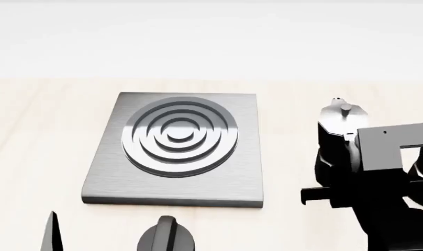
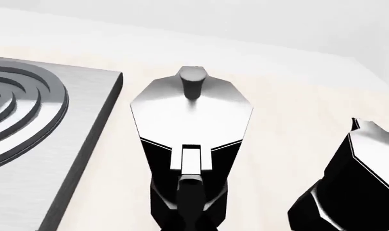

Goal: Put both moka pots on the stove.

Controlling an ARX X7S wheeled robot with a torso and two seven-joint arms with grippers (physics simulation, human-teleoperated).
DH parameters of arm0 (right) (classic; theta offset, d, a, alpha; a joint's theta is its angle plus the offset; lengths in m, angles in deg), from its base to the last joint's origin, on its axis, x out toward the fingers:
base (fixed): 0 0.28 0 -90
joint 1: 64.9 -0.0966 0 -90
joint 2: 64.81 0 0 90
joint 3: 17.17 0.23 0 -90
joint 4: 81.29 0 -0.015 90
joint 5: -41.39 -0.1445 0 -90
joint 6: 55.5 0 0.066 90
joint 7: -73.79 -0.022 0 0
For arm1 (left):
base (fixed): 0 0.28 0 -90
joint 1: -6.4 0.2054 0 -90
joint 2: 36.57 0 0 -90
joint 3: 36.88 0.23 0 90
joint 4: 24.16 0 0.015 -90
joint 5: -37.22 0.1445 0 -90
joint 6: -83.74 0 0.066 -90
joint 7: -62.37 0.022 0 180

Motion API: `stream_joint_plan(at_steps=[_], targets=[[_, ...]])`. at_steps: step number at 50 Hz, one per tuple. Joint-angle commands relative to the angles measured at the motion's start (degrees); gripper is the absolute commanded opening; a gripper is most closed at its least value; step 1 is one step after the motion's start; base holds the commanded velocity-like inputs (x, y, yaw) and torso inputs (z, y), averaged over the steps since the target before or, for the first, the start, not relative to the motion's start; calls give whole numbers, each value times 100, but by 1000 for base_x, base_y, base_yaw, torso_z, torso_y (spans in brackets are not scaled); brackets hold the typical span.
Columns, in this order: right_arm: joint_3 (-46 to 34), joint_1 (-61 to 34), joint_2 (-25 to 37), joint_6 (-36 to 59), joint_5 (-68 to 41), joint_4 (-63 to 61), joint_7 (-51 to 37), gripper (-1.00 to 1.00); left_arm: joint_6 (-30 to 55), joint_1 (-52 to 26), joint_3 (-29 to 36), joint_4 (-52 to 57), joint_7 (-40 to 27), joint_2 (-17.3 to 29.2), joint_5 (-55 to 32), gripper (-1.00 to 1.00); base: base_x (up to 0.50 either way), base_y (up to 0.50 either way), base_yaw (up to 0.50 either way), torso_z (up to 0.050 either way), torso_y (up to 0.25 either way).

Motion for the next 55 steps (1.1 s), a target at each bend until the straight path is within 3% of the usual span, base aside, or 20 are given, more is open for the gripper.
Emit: stream_joint_plan(at_steps=[1, 24, 55], targets=[[148, 46, 140, 360, -9, -1175, -258, -100, 20, -4, 15, 22, -21, 20, -8, 100, 0, 0, 0, 0, 0], [-71, -587, -105, 581, -99, -1501, -236, -100, 13, -17, -3, 52, -55, 77, -60, 100, 0, 0, 0, 0, 1], [-1080, -1996, -1295, -355, 321, 721, 382, -100, -58, -49, 13, -83, -67, 115, -97, 100, 0, 0, 0, 0, 1]])
